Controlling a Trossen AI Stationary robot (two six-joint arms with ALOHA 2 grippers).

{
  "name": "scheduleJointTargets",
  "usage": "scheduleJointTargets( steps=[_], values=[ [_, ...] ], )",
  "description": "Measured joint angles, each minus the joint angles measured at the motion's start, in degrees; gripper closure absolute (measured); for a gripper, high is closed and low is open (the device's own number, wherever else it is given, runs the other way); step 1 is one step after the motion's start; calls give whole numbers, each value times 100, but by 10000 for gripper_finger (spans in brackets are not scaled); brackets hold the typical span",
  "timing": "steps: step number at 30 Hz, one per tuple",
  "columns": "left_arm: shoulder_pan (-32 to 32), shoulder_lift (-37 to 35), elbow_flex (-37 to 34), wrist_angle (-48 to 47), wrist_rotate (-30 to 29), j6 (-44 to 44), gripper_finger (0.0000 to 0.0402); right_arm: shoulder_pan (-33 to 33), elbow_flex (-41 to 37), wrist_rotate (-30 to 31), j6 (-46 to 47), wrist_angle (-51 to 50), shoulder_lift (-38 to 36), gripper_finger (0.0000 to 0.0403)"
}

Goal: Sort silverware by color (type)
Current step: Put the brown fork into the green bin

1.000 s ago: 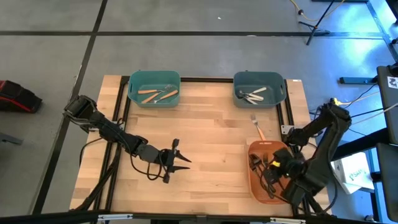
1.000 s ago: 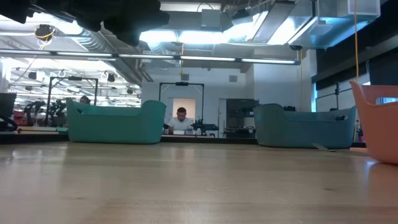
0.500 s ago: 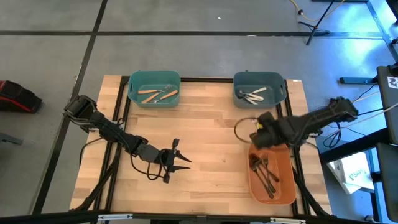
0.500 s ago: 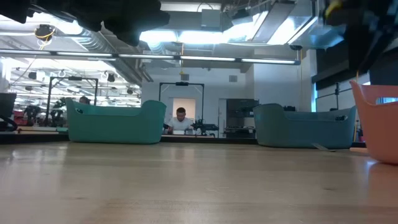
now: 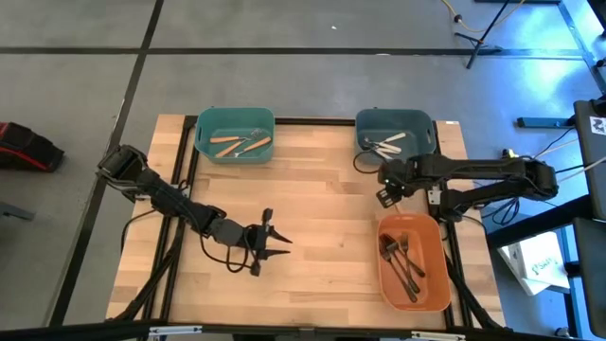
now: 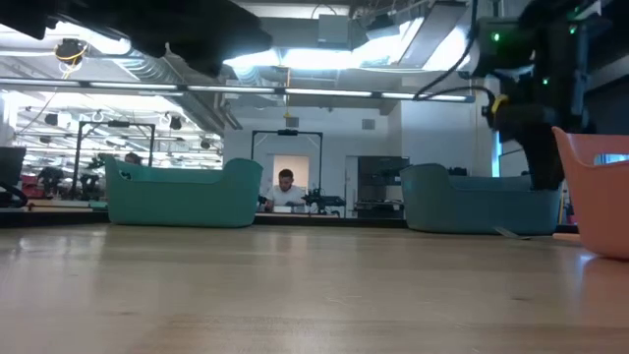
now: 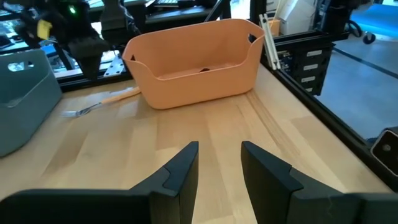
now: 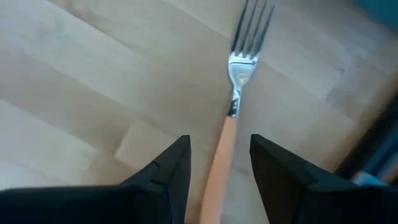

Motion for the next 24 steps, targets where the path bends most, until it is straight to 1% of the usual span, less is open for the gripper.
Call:
scheduleJointTargets(
  steps=[3, 9, 19, 24],
  values=[
    [61, 0, 0, -14, -4, 0, 285, -301, -251, -82, -349, 320, -1, 249],
    [144, 0, -2, -59, -4, 2, 285, -742, -723, -174, -729, 787, 1, 249],
    [342, 0, -2, -61, -4, 144, 285, -1099, -1431, -625, -1171, 1595, 1, 249],
    [363, 0, -2, -61, -2, 144, 285, -1100, -1717, -626, -1267, 2114, 1, 249]
  ],
)
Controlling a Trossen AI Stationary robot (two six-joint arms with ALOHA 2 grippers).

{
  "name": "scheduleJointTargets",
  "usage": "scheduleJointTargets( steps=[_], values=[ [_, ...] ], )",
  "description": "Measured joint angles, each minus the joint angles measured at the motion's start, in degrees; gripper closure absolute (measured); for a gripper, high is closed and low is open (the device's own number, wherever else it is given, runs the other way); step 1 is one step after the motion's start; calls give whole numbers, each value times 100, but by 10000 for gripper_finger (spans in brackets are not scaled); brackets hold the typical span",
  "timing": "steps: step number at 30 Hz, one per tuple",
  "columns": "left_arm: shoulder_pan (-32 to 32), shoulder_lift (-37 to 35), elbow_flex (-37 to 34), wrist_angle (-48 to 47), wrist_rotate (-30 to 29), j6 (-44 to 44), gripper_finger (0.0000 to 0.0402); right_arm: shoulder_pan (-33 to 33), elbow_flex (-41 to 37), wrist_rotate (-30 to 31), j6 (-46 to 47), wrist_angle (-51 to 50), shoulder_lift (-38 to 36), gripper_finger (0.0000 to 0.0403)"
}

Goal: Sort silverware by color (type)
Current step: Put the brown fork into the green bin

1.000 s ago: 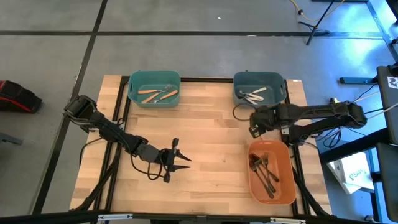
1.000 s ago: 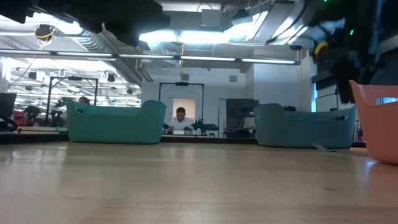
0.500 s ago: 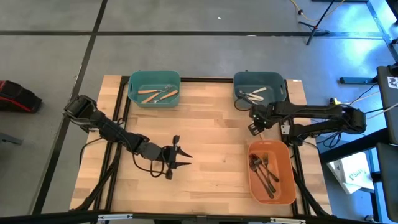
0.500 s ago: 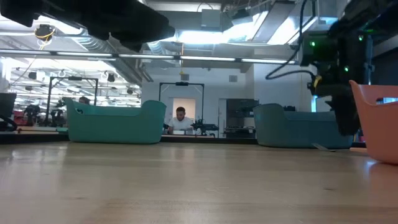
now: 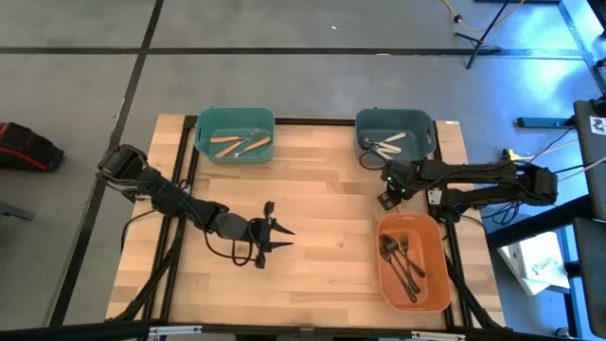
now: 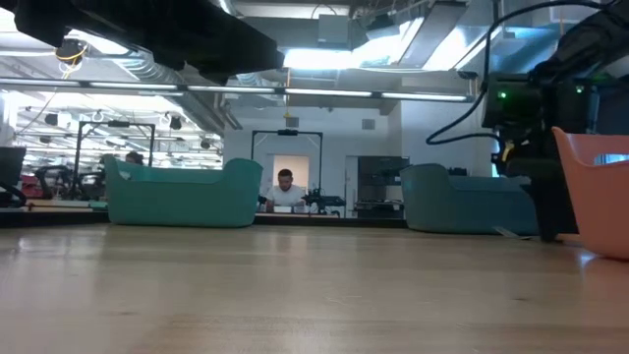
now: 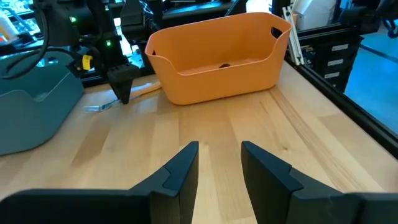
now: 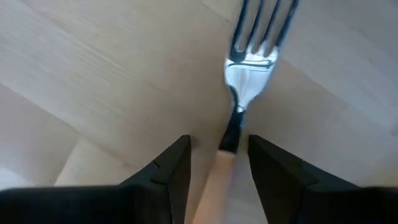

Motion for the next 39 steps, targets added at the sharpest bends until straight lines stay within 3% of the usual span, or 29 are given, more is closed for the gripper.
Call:
scheduleJointTargets(
  steps=[9, 20, 30, 39],
  values=[
    [0, 0, 0, -2, 2, 0, 285, 14, -154, 195, -43, 190, 24, 264],
    [-2, 0, 0, -2, 2, 0, 285, 14, -152, 196, -190, 238, 28, 393],
    [-1, 0, 0, -29, 2, 2, 285, 14, 353, 240, -667, 242, 46, 397],
    [-2, 0, 0, -48, 4, 0, 285, 23, 1032, -198, -1268, 152, 44, 393]
  ],
)
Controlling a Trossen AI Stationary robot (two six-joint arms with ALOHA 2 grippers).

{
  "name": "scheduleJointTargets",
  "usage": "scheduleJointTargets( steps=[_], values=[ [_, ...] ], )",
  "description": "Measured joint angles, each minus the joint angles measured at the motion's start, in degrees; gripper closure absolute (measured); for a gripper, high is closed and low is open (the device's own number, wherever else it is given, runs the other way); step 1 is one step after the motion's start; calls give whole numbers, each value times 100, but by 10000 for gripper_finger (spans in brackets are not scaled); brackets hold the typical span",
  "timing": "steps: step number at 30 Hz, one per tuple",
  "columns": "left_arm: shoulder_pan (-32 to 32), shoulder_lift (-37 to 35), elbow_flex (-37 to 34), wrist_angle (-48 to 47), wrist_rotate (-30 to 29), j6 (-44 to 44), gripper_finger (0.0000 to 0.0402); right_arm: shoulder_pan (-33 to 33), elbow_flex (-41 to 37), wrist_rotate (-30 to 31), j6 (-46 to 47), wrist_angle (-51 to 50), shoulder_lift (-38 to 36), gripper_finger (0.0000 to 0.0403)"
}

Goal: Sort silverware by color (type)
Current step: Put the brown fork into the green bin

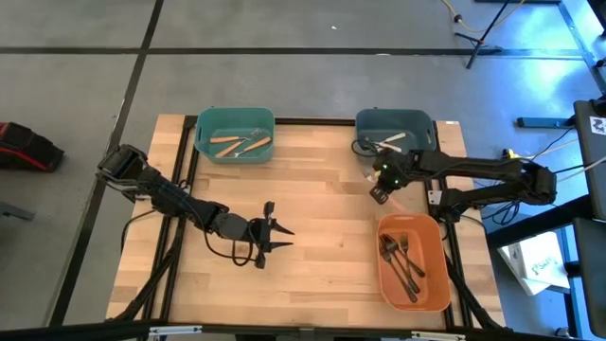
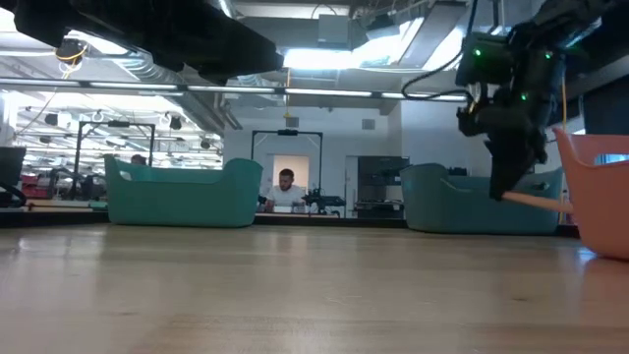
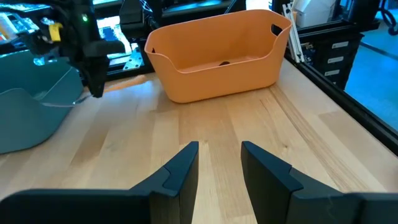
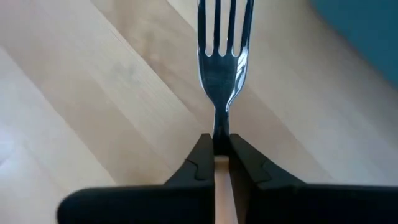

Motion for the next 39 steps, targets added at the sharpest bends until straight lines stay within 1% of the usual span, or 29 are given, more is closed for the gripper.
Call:
scheduleJointTargets(
  steps=[4, 10, 13, 18, 21, 24, 28, 32, 35, 39],
  values=[
    [0, 0, 0, -2, 0, 2, 285, -2, 454, -2, -136, -487, 0, 395],
    [0, 0, 0, -4, 0, 0, 285, -11, 1427, 49, -219, -1443, -4, 392],
    [0, 0, 0, -4, 0, 0, 285, -11, 1891, 322, -287, -1760, -7, 394],
    [0, 0, 0, -4, 0, -2, 285, -28, 2522, 1059, -598, -1881, -7, 393],
    [0, 0, 0, -4, 0, -26, 285, -281, 2717, 1229, -1055, -1862, -7, 392],
    [0, 0, -2, -3, -1, -42, 285, -763, 2740, 1117, -1467, -1814, 25, 392],
    [0, 0, -2, -4, 0, -185, 285, -1529, 2740, 846, -1765, -1798, 90, 391],
    [-12, 0, -2, -40, 2, -340, 285, -2132, 2740, 529, -2012, -1779, 288, 391],
    [-19, 0, -2, -69, 2, -345, 285, -2410, 2743, 286, -2186, -1777, 482, 391],
    [-11, 0, -2, -68, 0, -345, 285, -2536, 2742, 242, -2390, -1702, 724, 391]
  ],
)
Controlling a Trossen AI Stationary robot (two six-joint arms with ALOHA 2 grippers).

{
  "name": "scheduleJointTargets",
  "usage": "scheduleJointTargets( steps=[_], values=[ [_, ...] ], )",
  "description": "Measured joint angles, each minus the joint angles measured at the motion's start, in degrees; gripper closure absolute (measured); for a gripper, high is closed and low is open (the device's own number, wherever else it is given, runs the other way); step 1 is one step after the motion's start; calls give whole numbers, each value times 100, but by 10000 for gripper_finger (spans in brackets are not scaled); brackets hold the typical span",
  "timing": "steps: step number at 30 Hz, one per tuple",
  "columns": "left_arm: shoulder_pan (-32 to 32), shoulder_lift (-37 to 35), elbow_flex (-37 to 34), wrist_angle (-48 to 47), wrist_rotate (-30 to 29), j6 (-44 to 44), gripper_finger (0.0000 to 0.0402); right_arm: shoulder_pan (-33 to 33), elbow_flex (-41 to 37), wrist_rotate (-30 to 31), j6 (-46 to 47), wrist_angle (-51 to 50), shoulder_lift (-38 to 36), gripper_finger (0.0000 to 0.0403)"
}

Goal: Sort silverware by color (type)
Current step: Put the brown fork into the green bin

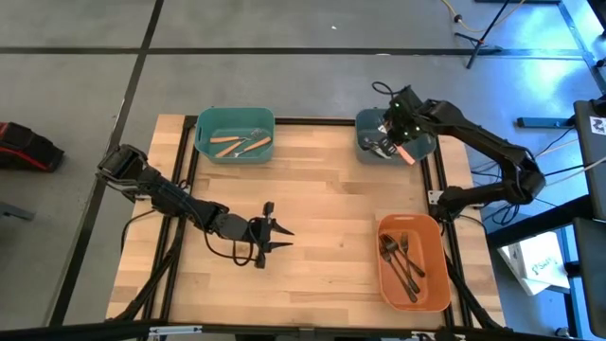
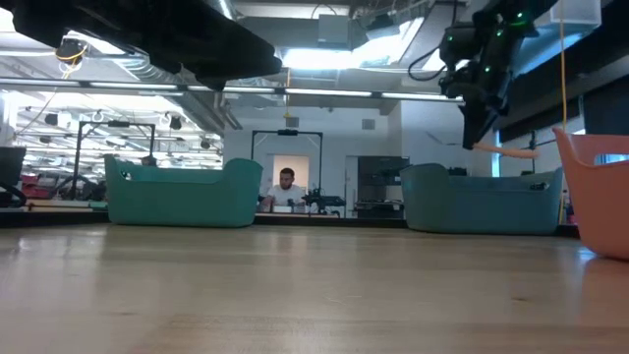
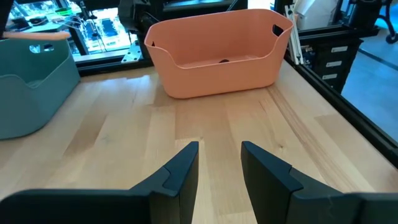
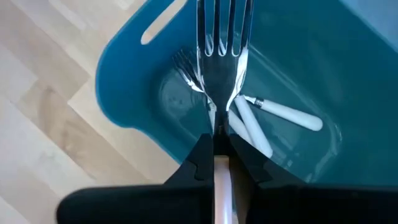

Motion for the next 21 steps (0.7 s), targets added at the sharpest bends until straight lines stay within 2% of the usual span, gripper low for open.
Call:
scheduleJointTargets(
  steps=[8, 21],
  values=[
    [-2, 0, 0, 4, 0, 0, 285, 9, -2, 11, -361, 49, 288, 391],
    [0, 0, 0, 7, -2, 2, 285, 9, -2, 107, -647, 272, 286, 391]
  ],
)
